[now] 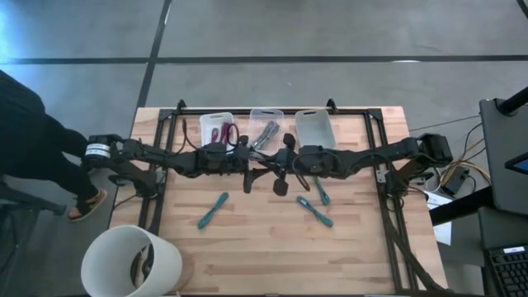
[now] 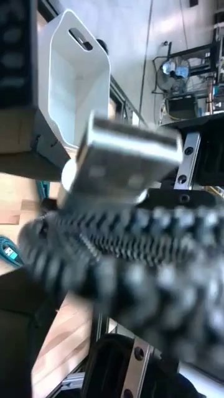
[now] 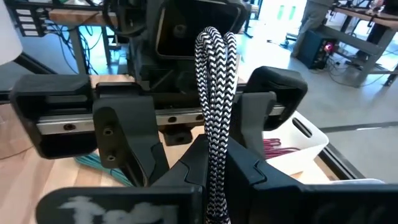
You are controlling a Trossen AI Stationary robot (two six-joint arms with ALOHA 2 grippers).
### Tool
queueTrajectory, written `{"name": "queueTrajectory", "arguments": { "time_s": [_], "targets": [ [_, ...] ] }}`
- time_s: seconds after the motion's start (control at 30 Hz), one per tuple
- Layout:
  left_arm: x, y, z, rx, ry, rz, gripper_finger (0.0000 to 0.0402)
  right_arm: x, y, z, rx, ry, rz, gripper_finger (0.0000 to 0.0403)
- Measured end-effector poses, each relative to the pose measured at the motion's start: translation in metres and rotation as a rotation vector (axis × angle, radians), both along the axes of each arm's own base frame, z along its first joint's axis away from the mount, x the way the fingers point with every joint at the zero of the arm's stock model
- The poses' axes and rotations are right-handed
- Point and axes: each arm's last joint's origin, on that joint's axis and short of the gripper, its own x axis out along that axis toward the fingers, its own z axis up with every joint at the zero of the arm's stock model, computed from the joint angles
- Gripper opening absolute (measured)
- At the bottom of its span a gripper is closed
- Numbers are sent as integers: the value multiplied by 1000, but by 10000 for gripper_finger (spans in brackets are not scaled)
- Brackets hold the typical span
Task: Pick & Place USB Port
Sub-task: Put the white charger cable into the transparent bin
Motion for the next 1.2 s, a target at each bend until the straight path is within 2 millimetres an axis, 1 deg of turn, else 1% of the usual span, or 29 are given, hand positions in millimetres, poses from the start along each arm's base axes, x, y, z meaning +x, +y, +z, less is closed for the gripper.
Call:
{"name": "queueTrajectory", "arguments": {
  "time_s": [0.07, 0.33, 0.47, 0.6, 0.73, 0.8, 1.03, 1.1, 1.2],
  "targets": [
    [0, 0, 0, 0, 0, 10, 178, 0, 0, 0, 0, 0, -2, 23],
    [0, 1, -2, 0, 24, 17, 56, 0, -1, -1, 6, 1, -6, 23],
    [0, 1, -3, 0, 33, 16, 18, 0, 0, -1, 6, 8, -5, 23],
    [0, 1, -3, 0, 35, 17, 15, 0, 0, -1, -1, 13, -3, 23],
    [0, 1, -5, -1, 47, 16, 33, -1, 0, -4, -4, 44, 1, 24],
    [0, 1, -6, -1, 61, 17, 35, -2, 0, -4, 10, 65, -3, 29],
    [-1, 1, -8, -3, 87, 29, 19, -1, -1, 2, 7, 140, -17, 66],
    [-1, 1, -8, -9, 85, 32, 19, 0, 0, 5, 2, 160, -14, 78],
    [-1, 2, -9, -27, 96, 59, 25, -2, 0, 8, -1, 234, -15, 95]
  ]
}}
